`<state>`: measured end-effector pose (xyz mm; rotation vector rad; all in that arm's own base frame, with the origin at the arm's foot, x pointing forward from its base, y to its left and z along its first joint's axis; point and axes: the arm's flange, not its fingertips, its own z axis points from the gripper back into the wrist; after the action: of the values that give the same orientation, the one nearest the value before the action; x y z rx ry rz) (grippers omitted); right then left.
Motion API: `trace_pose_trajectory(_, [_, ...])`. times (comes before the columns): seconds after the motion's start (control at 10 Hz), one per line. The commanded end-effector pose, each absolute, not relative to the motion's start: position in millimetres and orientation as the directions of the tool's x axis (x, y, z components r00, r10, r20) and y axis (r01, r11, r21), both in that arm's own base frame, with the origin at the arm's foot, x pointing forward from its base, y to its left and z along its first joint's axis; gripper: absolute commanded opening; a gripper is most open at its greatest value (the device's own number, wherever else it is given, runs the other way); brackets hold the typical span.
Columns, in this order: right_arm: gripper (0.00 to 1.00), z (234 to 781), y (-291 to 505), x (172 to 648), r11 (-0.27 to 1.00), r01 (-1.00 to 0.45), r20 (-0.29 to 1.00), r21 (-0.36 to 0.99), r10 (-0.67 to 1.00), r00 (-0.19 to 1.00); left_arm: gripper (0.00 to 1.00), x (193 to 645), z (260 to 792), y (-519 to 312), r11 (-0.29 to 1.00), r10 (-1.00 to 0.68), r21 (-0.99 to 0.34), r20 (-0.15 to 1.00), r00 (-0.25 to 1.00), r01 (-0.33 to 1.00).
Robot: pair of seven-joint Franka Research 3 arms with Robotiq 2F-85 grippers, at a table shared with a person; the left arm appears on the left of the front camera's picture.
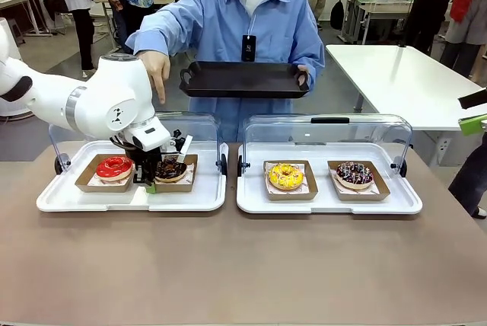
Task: Provide the desired donut to the person.
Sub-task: Pick up and lift the Paper togo box containing the Donut pointed at by the person.
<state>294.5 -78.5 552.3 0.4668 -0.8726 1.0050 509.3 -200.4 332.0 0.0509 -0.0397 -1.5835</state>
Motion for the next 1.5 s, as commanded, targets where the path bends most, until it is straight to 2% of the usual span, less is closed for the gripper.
trace_pose_trajectory(0.0, [1.0,551.5,-77.8,296.6,0.472,-0.881,0.821,-0.042,0.519,0.238,0.0,484.4,362.8,-202.9,-0.033,-0.999,0.03,-0.042,-0.031,0.999])
trace_pose_trajectory(0.1, [1.0,551.5,-77.8,296.6,0.472,-0.881,0.821,-0.042,0.519,0.238,0.0,465.5,386.2,-206.0,0.017,-0.998,0.046,-0.062,0.02,0.999])
trace_pose_trajectory(0.3, [1.0,551.5,-77.8,296.6,0.472,-0.881,0.821,-0.042,0.519,0.238,0.0,421.9,432.0,-205.9,0.058,-0.998,0.032,-0.032,0.059,0.998])
trace_pose_trajectory(0.4, [1.0,551.5,-77.8,296.6,0.472,-0.881,0.821,-0.042,0.519,0.238,0.0,401.8,447.5,-204.1,0.082,-0.996,-0.012,-0.036,0.081,0.997])
trace_pose_trajectory(0.6, [1.0,551.5,-77.8,296.6,0.472,-0.881,0.821,-0.042,0.519,0.238,0.0,355.0,475.9,-204.0,0.038,-0.998,0.001,-0.046,0.038,0.999])
trace_pose_trajectory(0.8, [1.0,551.5,-77.8,296.6,0.472,-0.881,0.821,-0.042,0.519,0.238,0.0,319.4,497.8,-209.9,0.03,-0.997,0.084,-0.075,0.036,0.996])
trace_pose_trajectory(1.1, [1.0,551.5,-77.8,296.6,0.472,-0.881,0.821,-0.042,0.519,0.238,0.0,315.5,546.0,-216.0,0.048,-0.997,0.201,-0.048,0.058,0.978])
trace_pose_trajectory(1.4, [1.0,551.5,-77.8,296.6,0.472,-0.881,0.821,-0.042,0.519,0.238,0.0,338.3,567.8,-212.2,0.076,-0.997,0.183,-0.001,0.078,0.98])
